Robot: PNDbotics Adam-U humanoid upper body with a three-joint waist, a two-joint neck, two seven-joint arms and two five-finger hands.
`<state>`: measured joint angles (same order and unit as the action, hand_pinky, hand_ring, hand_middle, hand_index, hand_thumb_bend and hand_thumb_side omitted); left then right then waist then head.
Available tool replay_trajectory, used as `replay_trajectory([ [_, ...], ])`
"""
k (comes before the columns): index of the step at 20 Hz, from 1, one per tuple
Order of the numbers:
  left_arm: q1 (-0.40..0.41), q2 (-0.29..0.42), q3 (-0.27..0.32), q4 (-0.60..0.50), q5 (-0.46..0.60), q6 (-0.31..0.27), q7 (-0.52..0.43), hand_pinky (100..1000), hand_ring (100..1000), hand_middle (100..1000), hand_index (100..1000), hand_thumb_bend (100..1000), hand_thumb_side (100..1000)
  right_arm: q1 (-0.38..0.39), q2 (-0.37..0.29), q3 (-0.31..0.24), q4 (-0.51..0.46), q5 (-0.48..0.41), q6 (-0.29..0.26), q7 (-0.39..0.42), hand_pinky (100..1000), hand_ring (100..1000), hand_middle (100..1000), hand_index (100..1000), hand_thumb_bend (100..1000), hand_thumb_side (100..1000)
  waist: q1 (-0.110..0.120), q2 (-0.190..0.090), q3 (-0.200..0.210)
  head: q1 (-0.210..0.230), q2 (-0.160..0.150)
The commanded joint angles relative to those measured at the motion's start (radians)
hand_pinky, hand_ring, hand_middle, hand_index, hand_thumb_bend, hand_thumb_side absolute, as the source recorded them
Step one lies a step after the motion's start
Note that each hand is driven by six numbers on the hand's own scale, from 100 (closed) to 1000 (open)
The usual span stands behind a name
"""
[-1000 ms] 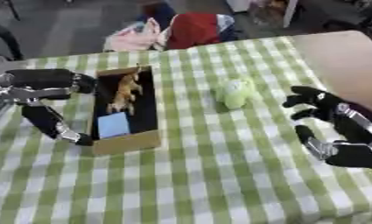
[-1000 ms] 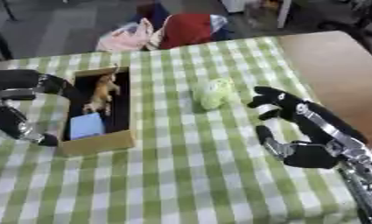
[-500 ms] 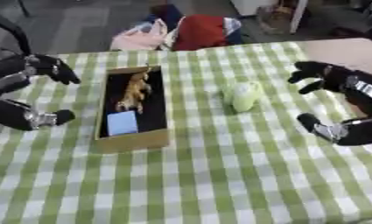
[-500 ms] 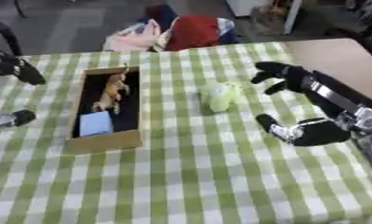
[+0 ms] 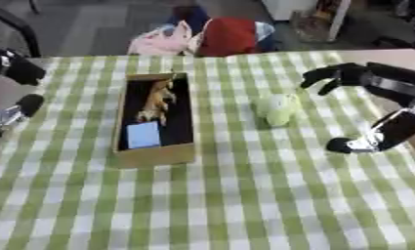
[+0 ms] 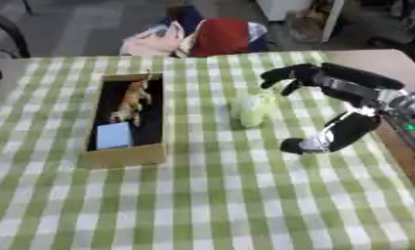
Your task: Pick up objects on the table and place them in the box.
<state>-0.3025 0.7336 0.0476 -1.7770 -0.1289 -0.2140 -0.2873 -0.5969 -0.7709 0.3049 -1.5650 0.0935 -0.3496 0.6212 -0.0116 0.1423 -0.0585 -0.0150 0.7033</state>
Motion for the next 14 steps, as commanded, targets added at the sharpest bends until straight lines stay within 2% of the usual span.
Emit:
replay_trajectory([
  [1,-0.001,-0.007,0.033,-0.028,0.026,0.019,0.022,685,644,633,755,271,595,-0.054,-0.020,0.004,0.094,0.063,-0.052,0.022,808,958,874,1000,518,402,-0.001,-0.011,0.008,-0.007,0.000],
  [6,0.000,-0.042,0.040,-0.037,0.045,0.040,0.023,681,638,627,751,260,605,-0.109,0.035,-0.003,0.264,0.159,-0.115,-0.016,801,952,866,1000,524,399,0.001,-0.011,0.017,-0.009,0.002],
  [14,-0.001,-0.079,0.037,-0.039,0.061,0.052,0.010,676,633,622,749,248,617,-0.179,0.118,-0.033,0.451,0.256,-0.147,-0.101,796,949,857,1000,519,381,0.006,-0.010,0.031,-0.016,0.007],
])
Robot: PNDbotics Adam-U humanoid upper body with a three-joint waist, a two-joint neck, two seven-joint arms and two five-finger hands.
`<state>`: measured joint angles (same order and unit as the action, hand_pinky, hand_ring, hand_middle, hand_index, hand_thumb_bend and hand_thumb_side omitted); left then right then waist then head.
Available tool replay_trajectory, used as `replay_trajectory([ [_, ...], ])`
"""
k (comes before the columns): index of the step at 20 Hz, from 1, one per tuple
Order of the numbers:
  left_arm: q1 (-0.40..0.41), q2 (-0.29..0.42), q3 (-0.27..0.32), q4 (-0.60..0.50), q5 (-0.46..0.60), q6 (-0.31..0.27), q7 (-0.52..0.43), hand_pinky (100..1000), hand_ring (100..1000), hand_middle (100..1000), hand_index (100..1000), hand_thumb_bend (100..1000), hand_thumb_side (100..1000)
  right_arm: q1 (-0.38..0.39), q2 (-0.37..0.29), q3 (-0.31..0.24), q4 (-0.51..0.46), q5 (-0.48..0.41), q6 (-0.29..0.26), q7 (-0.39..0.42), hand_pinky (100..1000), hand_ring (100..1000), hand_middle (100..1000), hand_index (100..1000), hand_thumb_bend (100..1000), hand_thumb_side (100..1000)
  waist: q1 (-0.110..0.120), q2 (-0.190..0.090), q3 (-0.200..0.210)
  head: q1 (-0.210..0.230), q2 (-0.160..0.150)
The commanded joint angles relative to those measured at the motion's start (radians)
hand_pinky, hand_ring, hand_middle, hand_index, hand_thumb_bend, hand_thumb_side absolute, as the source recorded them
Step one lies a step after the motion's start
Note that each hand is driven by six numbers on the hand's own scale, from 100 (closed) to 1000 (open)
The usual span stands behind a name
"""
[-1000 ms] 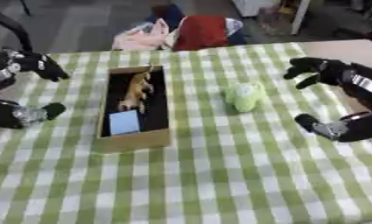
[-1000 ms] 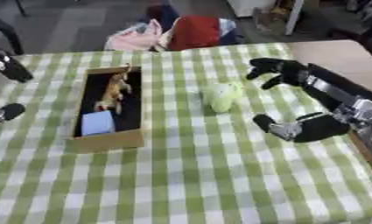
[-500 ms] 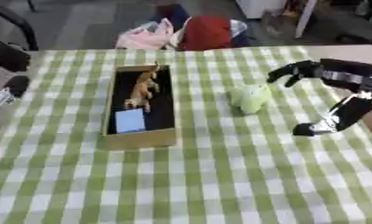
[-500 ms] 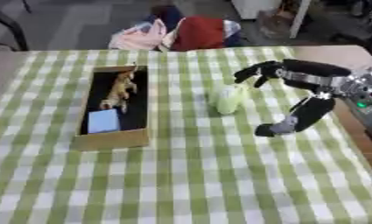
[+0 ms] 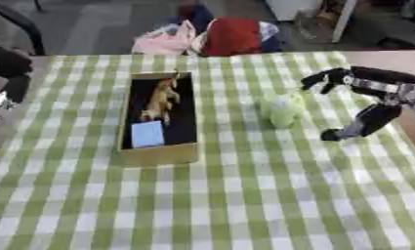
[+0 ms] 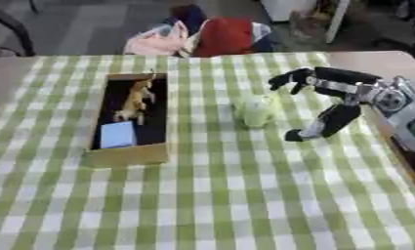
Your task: Pick up objects on the table and place them in the box.
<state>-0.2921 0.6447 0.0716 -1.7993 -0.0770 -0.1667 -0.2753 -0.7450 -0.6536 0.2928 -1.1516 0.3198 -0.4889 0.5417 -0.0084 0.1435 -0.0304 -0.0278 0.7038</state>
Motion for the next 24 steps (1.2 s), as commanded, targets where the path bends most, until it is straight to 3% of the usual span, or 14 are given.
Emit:
replay_trajectory([
  [1,-0.011,0.005,0.012,-0.017,0.011,0.006,-0.004,676,632,621,749,247,619,-0.040,0.011,-0.025,0.056,0.040,-0.011,-0.028,795,949,855,1000,518,377,0.003,-0.011,0.005,-0.004,0.008],
  [17,-0.022,-0.032,0.002,-0.016,0.029,0.014,-0.031,673,628,618,748,236,629,-0.124,0.139,-0.058,0.243,0.192,-0.051,-0.078,796,949,852,1000,515,389,0.005,-0.010,0.036,-0.017,0.014],
  [24,-0.022,-0.038,0.002,-0.019,0.033,0.014,-0.031,672,628,617,748,235,627,-0.136,0.162,-0.084,0.307,0.320,-0.047,-0.165,786,926,838,974,477,358,0.008,-0.008,0.048,-0.020,0.014],
])
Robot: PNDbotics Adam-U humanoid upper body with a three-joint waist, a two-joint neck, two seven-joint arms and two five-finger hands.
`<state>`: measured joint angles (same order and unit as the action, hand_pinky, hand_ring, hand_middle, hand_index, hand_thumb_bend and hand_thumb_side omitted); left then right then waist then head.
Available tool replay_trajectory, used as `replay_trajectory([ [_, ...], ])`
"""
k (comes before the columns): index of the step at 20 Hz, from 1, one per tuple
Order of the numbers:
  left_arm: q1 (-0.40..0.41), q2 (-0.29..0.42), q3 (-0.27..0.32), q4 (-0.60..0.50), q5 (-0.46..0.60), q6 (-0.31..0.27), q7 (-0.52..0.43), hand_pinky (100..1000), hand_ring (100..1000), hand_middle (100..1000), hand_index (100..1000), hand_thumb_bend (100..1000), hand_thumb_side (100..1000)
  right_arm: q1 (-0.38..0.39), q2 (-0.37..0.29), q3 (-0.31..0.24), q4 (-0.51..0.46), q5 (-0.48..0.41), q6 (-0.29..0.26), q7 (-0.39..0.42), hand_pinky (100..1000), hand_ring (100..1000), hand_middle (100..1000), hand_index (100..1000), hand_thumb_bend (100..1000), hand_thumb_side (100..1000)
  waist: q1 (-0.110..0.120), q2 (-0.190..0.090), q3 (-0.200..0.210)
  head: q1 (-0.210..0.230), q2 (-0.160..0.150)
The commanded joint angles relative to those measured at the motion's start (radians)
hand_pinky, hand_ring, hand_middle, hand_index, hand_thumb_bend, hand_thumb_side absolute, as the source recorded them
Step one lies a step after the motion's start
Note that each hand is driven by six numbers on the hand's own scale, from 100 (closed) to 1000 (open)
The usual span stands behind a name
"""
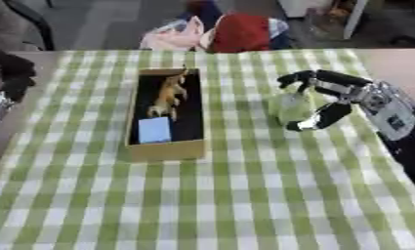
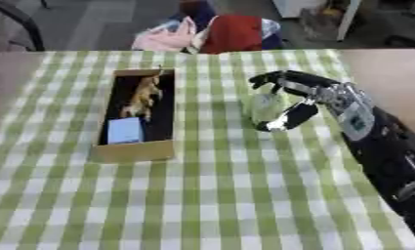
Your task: Pick up objects on the table and place them in the box.
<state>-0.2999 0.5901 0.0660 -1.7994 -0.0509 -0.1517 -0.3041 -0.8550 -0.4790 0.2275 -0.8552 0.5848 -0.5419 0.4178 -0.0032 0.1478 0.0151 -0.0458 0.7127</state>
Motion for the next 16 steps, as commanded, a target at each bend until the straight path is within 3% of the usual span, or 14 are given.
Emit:
replay_trajectory([
  [1,-0.014,0.017,0.008,-0.019,0.007,-0.001,-0.003,672,628,617,748,235,627,-0.026,-0.013,-0.022,0.017,0.088,0.012,-0.068,784,921,836,965,468,348,0.003,-0.013,0.003,-0.002,0.005],
  [10,-0.012,0.015,0.009,-0.020,0.008,0.000,-0.003,672,628,617,748,232,627,-0.023,-0.019,-0.049,0.065,0.345,0.093,-0.297,775,900,833,903,429,251,0.001,-0.012,0.002,-0.001,0.003],
  [16,-0.010,0.012,0.010,-0.020,0.008,0.001,-0.002,671,627,617,748,217,633,-0.020,-0.017,-0.059,0.083,0.412,0.109,-0.394,712,793,667,779,416,162,0.003,-0.011,0.000,-0.003,0.004],
])
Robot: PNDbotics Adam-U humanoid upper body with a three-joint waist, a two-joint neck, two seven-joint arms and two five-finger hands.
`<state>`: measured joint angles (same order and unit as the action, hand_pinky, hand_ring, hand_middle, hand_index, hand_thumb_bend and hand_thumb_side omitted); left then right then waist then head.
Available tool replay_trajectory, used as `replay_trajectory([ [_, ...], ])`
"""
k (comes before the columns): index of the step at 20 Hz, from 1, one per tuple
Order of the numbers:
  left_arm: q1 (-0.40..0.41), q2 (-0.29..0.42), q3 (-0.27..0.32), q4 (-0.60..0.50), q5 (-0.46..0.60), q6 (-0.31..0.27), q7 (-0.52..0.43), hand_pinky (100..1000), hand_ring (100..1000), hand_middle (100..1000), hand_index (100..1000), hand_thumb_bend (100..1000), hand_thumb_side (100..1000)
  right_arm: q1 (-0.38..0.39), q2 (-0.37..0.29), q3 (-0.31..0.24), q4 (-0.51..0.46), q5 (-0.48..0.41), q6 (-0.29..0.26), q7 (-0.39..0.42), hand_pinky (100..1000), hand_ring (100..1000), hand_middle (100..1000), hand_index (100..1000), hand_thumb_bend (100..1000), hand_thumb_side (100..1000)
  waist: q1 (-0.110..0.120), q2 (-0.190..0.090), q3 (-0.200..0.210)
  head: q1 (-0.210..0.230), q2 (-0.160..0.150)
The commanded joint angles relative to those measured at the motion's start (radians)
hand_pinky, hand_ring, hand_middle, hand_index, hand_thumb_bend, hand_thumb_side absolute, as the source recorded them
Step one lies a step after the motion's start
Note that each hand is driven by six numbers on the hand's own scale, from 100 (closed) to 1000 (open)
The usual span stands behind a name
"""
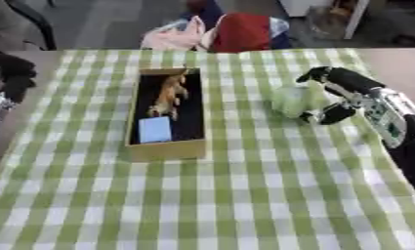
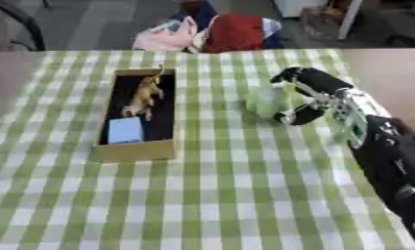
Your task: Pick up objects on the table and place them in the box.
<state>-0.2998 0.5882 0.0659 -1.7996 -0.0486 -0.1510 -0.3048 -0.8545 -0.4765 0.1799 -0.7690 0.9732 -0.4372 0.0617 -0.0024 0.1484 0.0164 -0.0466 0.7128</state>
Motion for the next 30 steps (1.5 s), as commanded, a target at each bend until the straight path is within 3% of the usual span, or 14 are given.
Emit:
replay_trajectory([
  [1,-0.010,0.014,0.009,-0.020,0.006,0.000,-0.001,671,627,617,748,216,634,-0.020,-0.019,-0.011,-0.002,0.028,0.004,-0.052,708,780,624,748,414,152,0.003,-0.012,-0.002,-0.002,0.005],
  [6,-0.009,0.011,0.009,-0.020,0.007,0.000,-0.002,672,627,617,748,213,635,-0.017,-0.009,-0.004,0.005,0.046,-0.009,-0.084,695,756,534,663,408,108,0.004,-0.014,-0.003,-0.005,0.006],
  [9,-0.009,0.010,0.008,-0.020,0.007,0.000,-0.004,671,627,617,748,212,635,-0.015,0.000,0.000,0.011,0.057,-0.022,-0.082,694,754,532,659,409,112,0.005,-0.014,-0.003,-0.005,0.007],
  [13,-0.008,0.008,0.007,-0.021,0.008,0.000,-0.005,674,627,617,747,205,637,-0.011,0.013,0.004,0.017,0.062,-0.046,-0.074,704,775,625,748,415,152,0.005,-0.014,-0.001,-0.006,0.008],
  [14,-0.008,0.007,0.007,-0.021,0.009,0.001,-0.005,676,627,617,747,203,638,-0.011,0.016,0.007,0.017,0.063,-0.052,-0.070,709,786,668,800,422,197,0.005,-0.013,-0.001,-0.007,0.009],
  [20,-0.009,0.005,0.007,-0.024,0.010,0.001,-0.007,678,628,618,748,198,639,-0.011,0.026,0.015,0.010,0.060,-0.080,-0.043,716,803,729,865,434,271,0.004,-0.011,0.002,-0.007,0.011],
  [25,-0.009,0.003,0.007,-0.025,0.015,0.000,-0.010,681,629,619,749,188,640,-0.010,0.034,0.019,0.001,0.063,-0.084,-0.062,695,772,643,790,424,211,0.004,-0.011,0.002,-0.007,0.011],
  [28,-0.008,0.003,0.007,-0.026,0.016,-0.001,-0.011,683,630,620,750,180,642,-0.010,0.037,0.020,-0.001,0.067,-0.078,-0.099,666,733,527,694,409,115,0.005,-0.011,0.002,-0.007,0.011],
  [30,-0.008,0.003,0.007,-0.026,0.017,-0.002,-0.011,684,630,620,750,178,642,-0.010,0.038,0.017,-0.003,0.068,-0.064,-0.137,643,699,458,632,403,100,0.005,-0.010,0.002,-0.008,0.010],
])
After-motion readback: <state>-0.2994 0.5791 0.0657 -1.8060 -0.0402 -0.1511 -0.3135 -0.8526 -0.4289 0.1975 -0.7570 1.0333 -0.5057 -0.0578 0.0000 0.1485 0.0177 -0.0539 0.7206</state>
